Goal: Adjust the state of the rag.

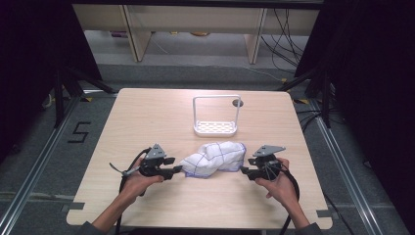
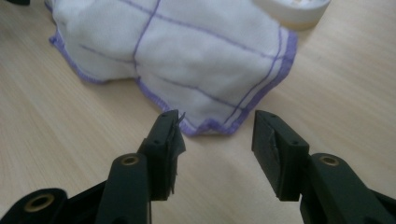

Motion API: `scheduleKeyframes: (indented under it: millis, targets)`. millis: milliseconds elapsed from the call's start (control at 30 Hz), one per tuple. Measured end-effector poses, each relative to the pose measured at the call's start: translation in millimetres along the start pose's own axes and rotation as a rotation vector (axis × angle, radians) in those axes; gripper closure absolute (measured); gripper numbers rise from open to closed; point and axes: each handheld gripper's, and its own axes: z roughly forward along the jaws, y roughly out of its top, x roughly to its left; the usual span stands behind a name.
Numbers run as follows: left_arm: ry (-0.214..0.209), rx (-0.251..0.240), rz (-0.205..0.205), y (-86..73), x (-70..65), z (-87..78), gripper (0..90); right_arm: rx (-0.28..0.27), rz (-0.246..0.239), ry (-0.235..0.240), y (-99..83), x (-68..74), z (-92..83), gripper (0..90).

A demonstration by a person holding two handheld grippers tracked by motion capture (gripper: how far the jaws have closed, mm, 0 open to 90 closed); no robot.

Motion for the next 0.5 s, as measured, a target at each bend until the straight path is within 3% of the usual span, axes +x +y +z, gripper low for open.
scheduleKeyframes:
  millis: [200, 233, 267, 367, 400, 433, 500]
  targets:
    - [0.0, 0.023, 0.008, -1.0, 0.4, 6.2, 50.6, 0.019, -0.012, 0.007, 1.4, 2.0, 21.9, 53.1]
    - [-0.002, 0.033, 0.017, -1.5, 0.0, 8.3, 51.6, 0.04, -0.023, 0.005, 3.3, 1.0, 24.9, 54.7]
    - [-0.01, 0.031, 0.006, -1.9, -1.1, 10.7, 52.5, 0.025, -0.025, -0.009, 3.9, 1.1, 31.8, 59.7]
    - [-0.022, 0.051, 0.039, -3.5, -3.0, 15.5, 67.7, 0.066, -0.042, 0.001, 4.4, -1.5, 38.0, 83.4]
    - [-0.03, 0.057, 0.047, -3.7, -3.6, 16.2, 75.4, 0.035, -0.053, 0.011, 3.4, -3.4, 40.1, 86.7]
    - [-0.037, 0.06, 0.063, -3.4, -4.8, 14.9, 83.3, 0.05, -0.057, 0.0, 4.4, -3.0, 34.0, 88.0]
    - [-0.036, 0.036, 0.052, -3.1, -6.6, 14.5, 84.5, 0.051, -0.031, -0.001, 4.7, -0.9, 28.3, 88.2]
